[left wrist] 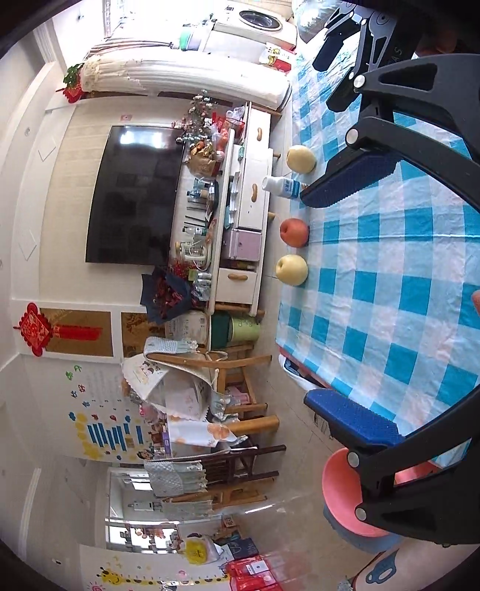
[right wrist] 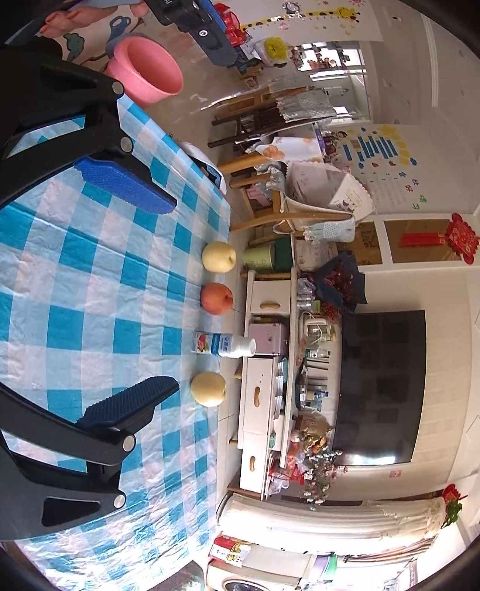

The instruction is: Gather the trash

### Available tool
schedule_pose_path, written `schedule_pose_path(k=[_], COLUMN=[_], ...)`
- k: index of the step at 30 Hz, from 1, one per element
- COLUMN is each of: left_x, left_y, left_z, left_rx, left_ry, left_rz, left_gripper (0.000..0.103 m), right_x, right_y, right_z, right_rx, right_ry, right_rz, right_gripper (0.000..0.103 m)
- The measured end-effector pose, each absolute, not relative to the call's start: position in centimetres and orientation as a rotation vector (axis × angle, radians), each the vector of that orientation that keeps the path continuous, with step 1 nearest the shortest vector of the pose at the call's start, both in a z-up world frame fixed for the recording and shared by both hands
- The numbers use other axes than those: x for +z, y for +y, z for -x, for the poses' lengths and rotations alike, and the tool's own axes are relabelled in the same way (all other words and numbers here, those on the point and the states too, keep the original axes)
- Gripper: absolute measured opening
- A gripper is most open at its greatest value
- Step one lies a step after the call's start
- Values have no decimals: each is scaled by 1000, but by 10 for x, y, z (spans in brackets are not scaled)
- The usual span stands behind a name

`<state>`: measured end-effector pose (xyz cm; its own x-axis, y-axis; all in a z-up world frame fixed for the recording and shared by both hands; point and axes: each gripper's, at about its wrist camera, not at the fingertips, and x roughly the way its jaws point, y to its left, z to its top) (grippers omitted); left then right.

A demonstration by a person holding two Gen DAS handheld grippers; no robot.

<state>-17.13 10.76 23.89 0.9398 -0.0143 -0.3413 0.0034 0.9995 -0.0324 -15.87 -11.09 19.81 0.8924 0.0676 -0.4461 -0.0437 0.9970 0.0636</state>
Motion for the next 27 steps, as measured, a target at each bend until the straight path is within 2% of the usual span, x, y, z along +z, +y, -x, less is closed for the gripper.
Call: schedule_pose_path(k=[12,27], left_x=[246,238], left_y=[21,-43], left_z=[184,185], left_rx=[-98,-159], left_ry=[311,320], left_rz=[-48,-72], left_gripper=[99,99], right_x=[196,190], right_y=[-192,-243], right_z=[180,193], right_rx=[-73,-171], right_ry=[403,363], right_rz=[-105,-97], right_gripper=[89,89])
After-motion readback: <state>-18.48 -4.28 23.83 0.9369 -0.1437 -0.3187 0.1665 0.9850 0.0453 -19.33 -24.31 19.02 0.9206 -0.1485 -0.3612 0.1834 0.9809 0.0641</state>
